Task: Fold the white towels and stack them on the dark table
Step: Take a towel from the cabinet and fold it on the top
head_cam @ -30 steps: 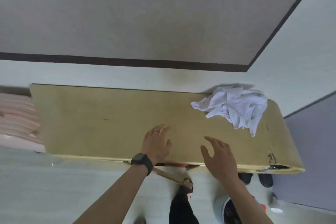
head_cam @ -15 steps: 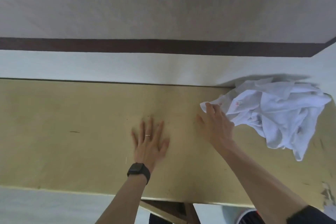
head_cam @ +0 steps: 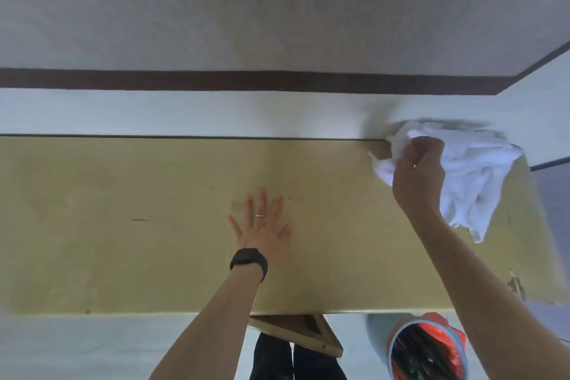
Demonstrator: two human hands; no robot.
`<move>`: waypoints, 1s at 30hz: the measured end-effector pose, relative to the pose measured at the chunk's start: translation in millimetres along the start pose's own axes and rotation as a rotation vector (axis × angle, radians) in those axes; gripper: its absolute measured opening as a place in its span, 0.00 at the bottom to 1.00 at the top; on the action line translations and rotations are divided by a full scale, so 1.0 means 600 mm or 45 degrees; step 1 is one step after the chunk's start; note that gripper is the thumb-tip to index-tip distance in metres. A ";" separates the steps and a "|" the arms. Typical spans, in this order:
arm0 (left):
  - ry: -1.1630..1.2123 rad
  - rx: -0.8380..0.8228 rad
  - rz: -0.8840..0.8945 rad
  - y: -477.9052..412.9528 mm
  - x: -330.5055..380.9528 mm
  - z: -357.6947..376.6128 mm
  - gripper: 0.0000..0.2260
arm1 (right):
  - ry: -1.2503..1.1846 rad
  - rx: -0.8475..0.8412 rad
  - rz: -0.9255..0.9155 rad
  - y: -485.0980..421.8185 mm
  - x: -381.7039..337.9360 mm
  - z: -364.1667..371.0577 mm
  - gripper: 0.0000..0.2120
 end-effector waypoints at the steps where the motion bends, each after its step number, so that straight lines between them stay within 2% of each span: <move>1: 0.022 -0.046 -0.008 0.004 0.009 -0.018 0.31 | -0.079 0.027 0.001 0.009 -0.018 -0.035 0.04; 3: 0.136 -0.038 -0.026 0.019 0.039 -0.071 0.29 | -0.192 0.008 -0.026 0.031 -0.054 -0.096 0.04; 5: 0.352 0.120 0.014 0.041 0.078 -0.137 0.25 | -0.297 -0.104 -0.054 0.056 -0.091 -0.140 0.06; 8: 0.573 0.389 0.278 0.093 0.158 -0.229 0.27 | -0.339 -0.380 -0.072 0.103 -0.133 -0.185 0.06; 12: 0.552 0.643 0.608 0.169 0.237 -0.309 0.34 | -0.173 -0.638 -0.200 0.163 -0.156 -0.209 0.06; 14: 0.400 0.616 0.664 0.186 0.246 -0.319 0.27 | -0.098 -0.708 -0.238 0.185 -0.154 -0.210 0.06; 16: 0.232 0.594 0.699 0.204 0.239 -0.319 0.15 | -0.045 -0.725 -0.264 0.202 -0.147 -0.208 0.06; 17: 0.242 0.610 0.706 0.217 0.231 -0.318 0.12 | -0.034 -0.707 -0.273 0.209 -0.141 -0.207 0.06; 20: 0.372 0.629 0.655 0.255 0.192 -0.309 0.10 | -0.012 -0.587 -0.298 0.225 -0.121 -0.208 0.05; 25: 0.081 0.484 0.567 0.277 0.120 -0.271 0.11 | 0.067 -0.555 -0.271 0.248 -0.074 -0.196 0.04; 30: -0.049 0.500 0.515 0.284 0.097 -0.248 0.07 | 0.251 -0.485 -0.385 0.251 -0.038 -0.170 0.05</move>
Point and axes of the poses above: each hand's wrist, its own y-axis away from the middle knuckle, its own z-axis out of the palm, x = y × z, the point moved 5 cm from there along -y, towards the middle knuckle, and after that the axes turned 11 degrees about z, right-handed, at the moved point
